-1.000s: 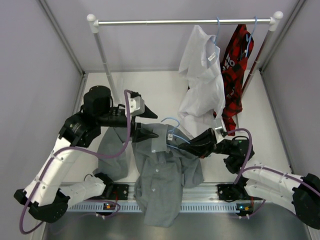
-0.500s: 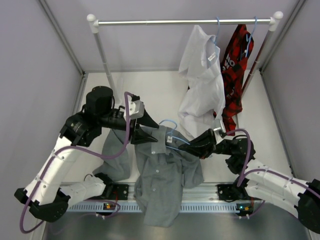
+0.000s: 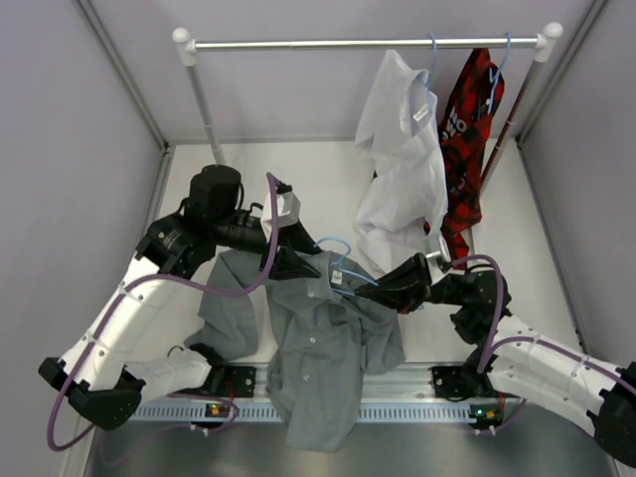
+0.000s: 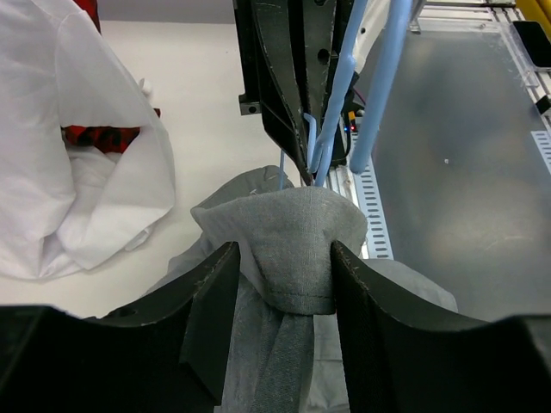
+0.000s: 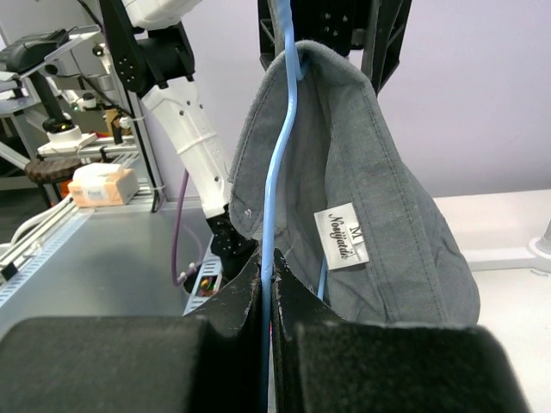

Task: Place the shirt on the hanger

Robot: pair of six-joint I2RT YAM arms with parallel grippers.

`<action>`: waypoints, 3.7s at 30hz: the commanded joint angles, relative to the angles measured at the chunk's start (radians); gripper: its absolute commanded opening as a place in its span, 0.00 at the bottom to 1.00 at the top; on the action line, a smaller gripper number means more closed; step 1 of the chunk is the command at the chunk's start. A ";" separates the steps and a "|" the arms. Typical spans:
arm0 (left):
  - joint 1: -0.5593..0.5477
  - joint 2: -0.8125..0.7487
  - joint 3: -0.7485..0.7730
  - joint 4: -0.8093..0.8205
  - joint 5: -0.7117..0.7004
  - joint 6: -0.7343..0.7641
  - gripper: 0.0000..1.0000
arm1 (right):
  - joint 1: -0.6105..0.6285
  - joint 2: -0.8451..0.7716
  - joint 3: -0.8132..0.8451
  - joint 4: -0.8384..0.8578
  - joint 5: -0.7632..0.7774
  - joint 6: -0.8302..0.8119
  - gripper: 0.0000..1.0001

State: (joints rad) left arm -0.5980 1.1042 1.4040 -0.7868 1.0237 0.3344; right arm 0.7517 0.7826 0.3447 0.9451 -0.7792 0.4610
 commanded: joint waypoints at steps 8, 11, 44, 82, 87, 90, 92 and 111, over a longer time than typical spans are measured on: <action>-0.008 -0.017 -0.002 0.006 0.059 -0.001 0.09 | -0.008 -0.059 0.116 -0.112 -0.015 -0.093 0.00; -0.008 -0.020 0.001 0.008 0.064 -0.005 0.00 | -0.008 -0.062 0.119 -0.117 -0.012 -0.090 0.00; -0.008 -0.314 -0.224 0.230 -0.436 -0.205 0.00 | -0.008 -0.177 0.005 -0.744 0.515 0.179 0.41; -0.011 -0.462 -0.356 0.259 -0.602 -0.161 0.00 | -0.265 0.158 0.666 -1.330 0.607 -0.131 0.00; -0.011 -0.445 -0.350 0.258 -0.548 -0.153 0.00 | -0.267 0.216 0.772 -1.330 0.575 -0.174 0.00; -0.011 -0.438 -0.347 0.256 -0.537 -0.153 0.00 | -0.267 0.242 0.832 -1.327 0.531 -0.186 0.00; -0.011 -0.431 -0.346 0.256 -0.577 -0.155 0.00 | -0.267 0.239 0.865 -1.312 0.451 -0.193 0.00; -0.011 -0.257 -0.149 0.372 -0.579 -0.396 0.00 | 0.044 0.141 0.814 -1.163 0.449 -0.067 0.00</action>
State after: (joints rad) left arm -0.6094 0.8864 1.2064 -0.5842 0.4274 0.0475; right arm 0.6880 0.9440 1.1816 -0.3210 -0.4011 0.3695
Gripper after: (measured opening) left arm 0.067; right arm 0.006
